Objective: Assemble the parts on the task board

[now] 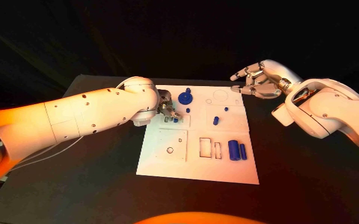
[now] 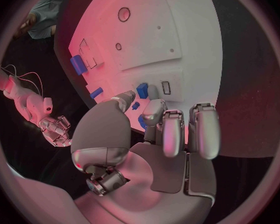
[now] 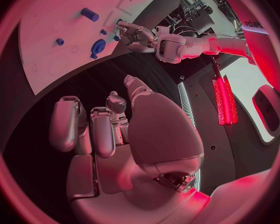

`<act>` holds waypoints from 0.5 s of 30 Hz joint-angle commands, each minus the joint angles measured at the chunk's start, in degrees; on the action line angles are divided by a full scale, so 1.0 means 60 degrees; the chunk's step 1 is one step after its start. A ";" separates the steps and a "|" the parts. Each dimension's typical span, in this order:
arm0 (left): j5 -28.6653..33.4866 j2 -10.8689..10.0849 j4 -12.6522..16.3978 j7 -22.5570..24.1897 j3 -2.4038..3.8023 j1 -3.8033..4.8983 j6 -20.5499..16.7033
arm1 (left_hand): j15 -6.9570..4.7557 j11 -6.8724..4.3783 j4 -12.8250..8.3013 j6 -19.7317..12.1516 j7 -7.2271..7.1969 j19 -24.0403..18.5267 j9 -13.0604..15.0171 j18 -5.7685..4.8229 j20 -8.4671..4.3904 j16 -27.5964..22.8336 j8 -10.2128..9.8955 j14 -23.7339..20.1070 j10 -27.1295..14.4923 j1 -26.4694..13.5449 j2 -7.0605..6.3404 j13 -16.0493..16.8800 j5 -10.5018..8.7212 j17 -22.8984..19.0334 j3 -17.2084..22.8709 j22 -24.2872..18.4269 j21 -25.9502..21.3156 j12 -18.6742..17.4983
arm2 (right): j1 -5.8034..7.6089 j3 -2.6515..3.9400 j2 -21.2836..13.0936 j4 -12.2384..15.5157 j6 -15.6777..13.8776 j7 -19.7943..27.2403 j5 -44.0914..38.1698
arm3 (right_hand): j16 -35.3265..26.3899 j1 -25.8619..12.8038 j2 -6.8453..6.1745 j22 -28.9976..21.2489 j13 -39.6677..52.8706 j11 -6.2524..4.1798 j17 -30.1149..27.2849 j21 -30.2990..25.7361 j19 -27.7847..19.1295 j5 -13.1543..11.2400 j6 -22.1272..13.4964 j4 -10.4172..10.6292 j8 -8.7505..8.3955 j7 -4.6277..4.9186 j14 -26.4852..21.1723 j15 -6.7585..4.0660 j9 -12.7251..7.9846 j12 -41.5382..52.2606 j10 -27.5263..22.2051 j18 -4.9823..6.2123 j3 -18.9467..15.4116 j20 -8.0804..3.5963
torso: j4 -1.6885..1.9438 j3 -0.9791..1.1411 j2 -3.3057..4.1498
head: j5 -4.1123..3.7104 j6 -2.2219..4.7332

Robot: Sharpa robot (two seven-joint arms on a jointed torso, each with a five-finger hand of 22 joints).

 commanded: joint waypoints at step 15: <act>0.0508 -0.0346 0.0045 0.0078 0.0409 0.0812 0.0708 | -0.0013 0.0019 -0.0016 -0.0144 0.0076 0.0083 -0.0075 -0.0088 -0.0056 -0.0039 -0.0071 0.0795 -0.0293 0.0135 0.0154 -0.0351 -0.0005 0.1828 -0.0428 0.0125 -0.0166 -0.0295 | -0.0042 -0.0007 0.0055 -0.0165 0.0061 -0.0004 -0.0007 | -0.0071 -0.0106 -0.0010 -0.0040 -0.0024 0.0010 0.0981 -0.0108 -0.0066 -0.0023 -0.0012 0.0049 0.0036 0.0044 0.0485 -0.0037 -0.0016 -0.0047 -0.0071 0.0127 -0.0039 0.0005 | 0.0007 0.0015 0.0003 | 0.0065 0.0142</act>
